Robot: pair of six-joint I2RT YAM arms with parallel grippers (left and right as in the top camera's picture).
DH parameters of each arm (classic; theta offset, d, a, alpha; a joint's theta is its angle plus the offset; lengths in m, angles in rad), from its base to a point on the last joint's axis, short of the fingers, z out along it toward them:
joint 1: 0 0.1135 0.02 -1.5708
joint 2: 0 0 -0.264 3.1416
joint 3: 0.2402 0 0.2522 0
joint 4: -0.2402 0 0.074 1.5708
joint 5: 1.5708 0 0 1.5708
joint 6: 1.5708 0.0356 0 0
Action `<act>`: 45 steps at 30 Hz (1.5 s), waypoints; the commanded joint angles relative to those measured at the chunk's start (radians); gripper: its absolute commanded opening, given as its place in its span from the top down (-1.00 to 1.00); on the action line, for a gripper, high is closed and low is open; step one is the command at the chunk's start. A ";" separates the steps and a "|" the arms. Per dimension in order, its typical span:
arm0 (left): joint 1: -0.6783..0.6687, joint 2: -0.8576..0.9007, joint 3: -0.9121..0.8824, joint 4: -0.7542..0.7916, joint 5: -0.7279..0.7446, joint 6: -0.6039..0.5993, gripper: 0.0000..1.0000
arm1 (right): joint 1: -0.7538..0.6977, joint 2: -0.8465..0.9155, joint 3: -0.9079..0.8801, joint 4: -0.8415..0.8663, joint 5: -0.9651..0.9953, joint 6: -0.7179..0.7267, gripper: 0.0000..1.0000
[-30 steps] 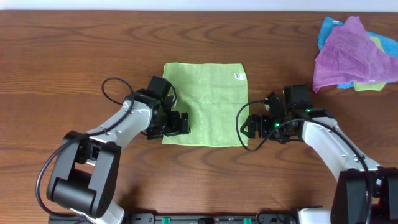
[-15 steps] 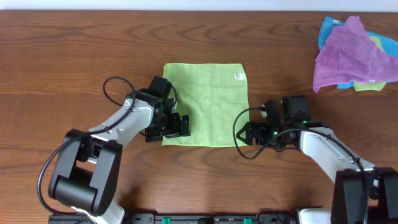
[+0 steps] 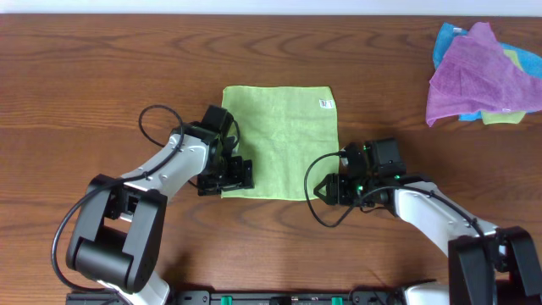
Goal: Fold the cloth
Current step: 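Fold the far edge toward the near edge with both grippers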
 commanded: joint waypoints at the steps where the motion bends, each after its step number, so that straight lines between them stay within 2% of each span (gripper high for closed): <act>1: -0.002 0.081 -0.068 -0.009 -0.038 -0.006 -0.29 | 0.011 0.026 -0.027 -0.009 0.158 0.021 0.03; 4: -0.002 0.081 -0.068 -0.005 -0.038 -0.016 0.13 | 0.011 0.026 -0.027 -0.008 0.203 0.035 0.18; 6: -0.002 0.081 -0.068 -0.002 -0.038 -0.028 0.65 | 0.011 0.026 -0.027 -0.009 0.212 0.036 0.33; 7: -0.002 0.081 -0.068 0.001 -0.038 -0.035 0.69 | 0.011 0.026 -0.027 -0.008 0.212 0.036 0.45; 10: -0.002 0.081 -0.068 0.013 -0.038 -0.039 0.67 | 0.011 0.026 -0.027 -0.009 0.212 0.036 0.60; 11: -0.002 0.081 -0.068 0.016 -0.038 -0.040 0.67 | 0.011 0.026 -0.027 -0.009 0.212 0.036 0.80; 14: -0.002 0.081 -0.068 0.024 -0.039 -0.047 0.69 | 0.011 0.026 -0.027 -0.009 0.212 0.056 0.97; 17: -0.002 0.081 -0.068 0.024 -0.038 -0.048 0.88 | 0.011 0.026 -0.027 -0.005 0.212 0.062 0.97; 28: -0.002 0.080 -0.050 0.011 0.009 -0.122 0.88 | 0.011 0.024 -0.005 -0.006 0.136 0.108 0.97; 38: -0.002 0.079 0.021 0.005 0.013 -0.194 0.88 | 0.012 0.023 0.125 -0.090 0.137 0.069 0.97; 45: 0.000 0.073 0.148 -0.114 -0.008 -0.196 0.88 | 0.012 0.023 0.222 -0.167 0.153 0.068 0.98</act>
